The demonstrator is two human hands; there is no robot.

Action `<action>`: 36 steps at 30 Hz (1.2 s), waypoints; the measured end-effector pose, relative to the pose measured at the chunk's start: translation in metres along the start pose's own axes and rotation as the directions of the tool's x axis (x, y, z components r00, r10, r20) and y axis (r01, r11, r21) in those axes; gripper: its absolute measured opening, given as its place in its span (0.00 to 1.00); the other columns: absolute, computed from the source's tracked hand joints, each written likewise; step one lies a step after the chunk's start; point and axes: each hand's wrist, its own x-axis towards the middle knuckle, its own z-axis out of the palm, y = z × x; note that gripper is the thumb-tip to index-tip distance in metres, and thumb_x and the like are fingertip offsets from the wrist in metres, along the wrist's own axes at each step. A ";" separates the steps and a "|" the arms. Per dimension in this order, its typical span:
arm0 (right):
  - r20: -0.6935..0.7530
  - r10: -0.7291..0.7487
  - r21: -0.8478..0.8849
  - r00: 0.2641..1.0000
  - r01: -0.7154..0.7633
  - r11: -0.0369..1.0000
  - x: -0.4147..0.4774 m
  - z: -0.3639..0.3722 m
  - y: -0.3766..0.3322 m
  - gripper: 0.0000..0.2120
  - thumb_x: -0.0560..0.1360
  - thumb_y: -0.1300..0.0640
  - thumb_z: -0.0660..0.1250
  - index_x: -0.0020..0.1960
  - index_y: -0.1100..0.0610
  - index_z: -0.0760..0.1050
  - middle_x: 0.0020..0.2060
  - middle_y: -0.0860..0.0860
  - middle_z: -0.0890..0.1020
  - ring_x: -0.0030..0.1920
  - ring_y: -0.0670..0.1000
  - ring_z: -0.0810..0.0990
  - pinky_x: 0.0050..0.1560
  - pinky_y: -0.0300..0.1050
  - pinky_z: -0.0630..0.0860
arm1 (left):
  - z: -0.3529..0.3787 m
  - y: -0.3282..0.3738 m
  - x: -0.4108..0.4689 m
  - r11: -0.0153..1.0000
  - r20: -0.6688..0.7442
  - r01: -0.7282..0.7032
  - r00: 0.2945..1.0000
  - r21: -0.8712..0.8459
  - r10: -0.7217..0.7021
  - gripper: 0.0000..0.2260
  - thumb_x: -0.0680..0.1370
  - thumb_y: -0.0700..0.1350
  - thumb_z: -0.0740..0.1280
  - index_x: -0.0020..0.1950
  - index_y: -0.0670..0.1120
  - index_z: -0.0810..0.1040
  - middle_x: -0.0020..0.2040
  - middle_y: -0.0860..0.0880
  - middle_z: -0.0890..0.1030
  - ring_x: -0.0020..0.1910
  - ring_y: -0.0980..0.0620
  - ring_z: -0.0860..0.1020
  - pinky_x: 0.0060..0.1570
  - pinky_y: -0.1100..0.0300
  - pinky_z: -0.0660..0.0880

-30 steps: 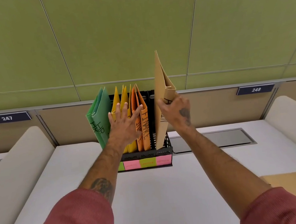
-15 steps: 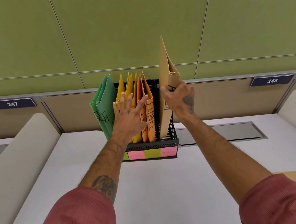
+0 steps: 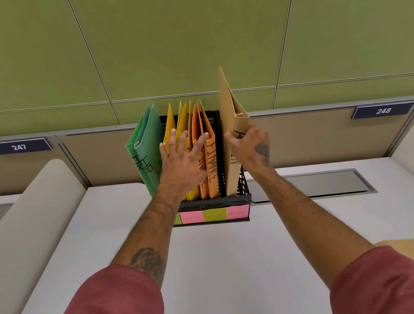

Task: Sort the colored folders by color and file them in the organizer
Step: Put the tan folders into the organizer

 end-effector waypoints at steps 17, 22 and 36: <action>0.181 0.150 0.003 0.972 -0.154 0.988 -0.019 0.054 0.035 0.12 0.76 0.45 0.68 0.50 0.54 0.79 0.31 0.40 0.74 0.32 0.38 0.73 0.30 0.31 0.68 | 0.004 0.001 -0.003 1.000 -0.054 0.003 0.999 0.002 -0.003 0.48 0.69 0.60 0.73 0.78 0.63 0.44 0.79 0.43 0.52 0.79 0.39 0.43 0.72 0.32 0.47; 0.215 0.194 0.029 0.957 -0.205 0.978 -0.015 0.055 0.036 0.14 0.76 0.41 0.68 0.50 0.52 0.78 0.33 0.40 0.75 0.33 0.38 0.74 0.31 0.32 0.69 | 0.004 0.001 -0.003 1.000 -0.051 0.008 0.999 0.013 -0.007 0.48 0.68 0.60 0.73 0.78 0.63 0.44 0.79 0.43 0.52 0.79 0.39 0.43 0.72 0.32 0.47; 0.405 0.148 -0.248 0.902 -0.047 0.968 -0.073 0.003 0.053 0.36 0.77 0.29 0.55 0.73 0.54 0.68 0.66 0.55 0.76 0.67 0.56 0.73 0.62 0.55 0.76 | -0.009 0.017 -0.042 0.996 0.022 0.042 0.999 -0.074 -0.040 0.45 0.73 0.62 0.69 0.80 0.59 0.42 0.80 0.43 0.38 0.78 0.38 0.36 0.73 0.34 0.45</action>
